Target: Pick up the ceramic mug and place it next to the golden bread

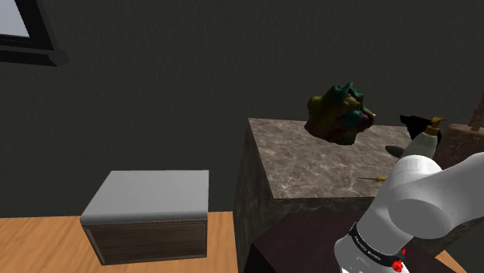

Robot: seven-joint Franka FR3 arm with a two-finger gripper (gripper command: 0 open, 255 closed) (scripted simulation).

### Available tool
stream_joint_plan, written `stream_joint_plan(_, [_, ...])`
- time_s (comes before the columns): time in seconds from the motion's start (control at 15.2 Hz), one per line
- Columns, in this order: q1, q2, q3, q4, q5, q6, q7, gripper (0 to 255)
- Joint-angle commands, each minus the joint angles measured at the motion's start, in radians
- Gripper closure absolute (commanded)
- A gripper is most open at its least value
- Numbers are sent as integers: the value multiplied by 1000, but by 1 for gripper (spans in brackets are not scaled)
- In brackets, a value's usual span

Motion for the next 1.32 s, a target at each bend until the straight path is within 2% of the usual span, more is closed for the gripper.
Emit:
stream_joint_plan(0.0, [10, -11, -7, -38, 0, -5, -1, 255])
stream_joint_plan(0.13, [11, -9, -9, -38, 3, -4, -2, 255])
stream_joint_plan(0.2, [0, -3, 0, -43, 7, -5, -5, 0])
stream_joint_plan(0.4, [-19, 1, 12, -36, 17, -17, -22, 0])
stream_joint_plan(0.53, [12, -6, -12, -38, 6, -2, -4, 0])
stream_joint_plan(0.79, [-39, 43, 77, 1, 74, -83, -40, 0])
stream_joint_plan(1.25, [-40, 42, 78, 1, 73, -83, -39, 0])
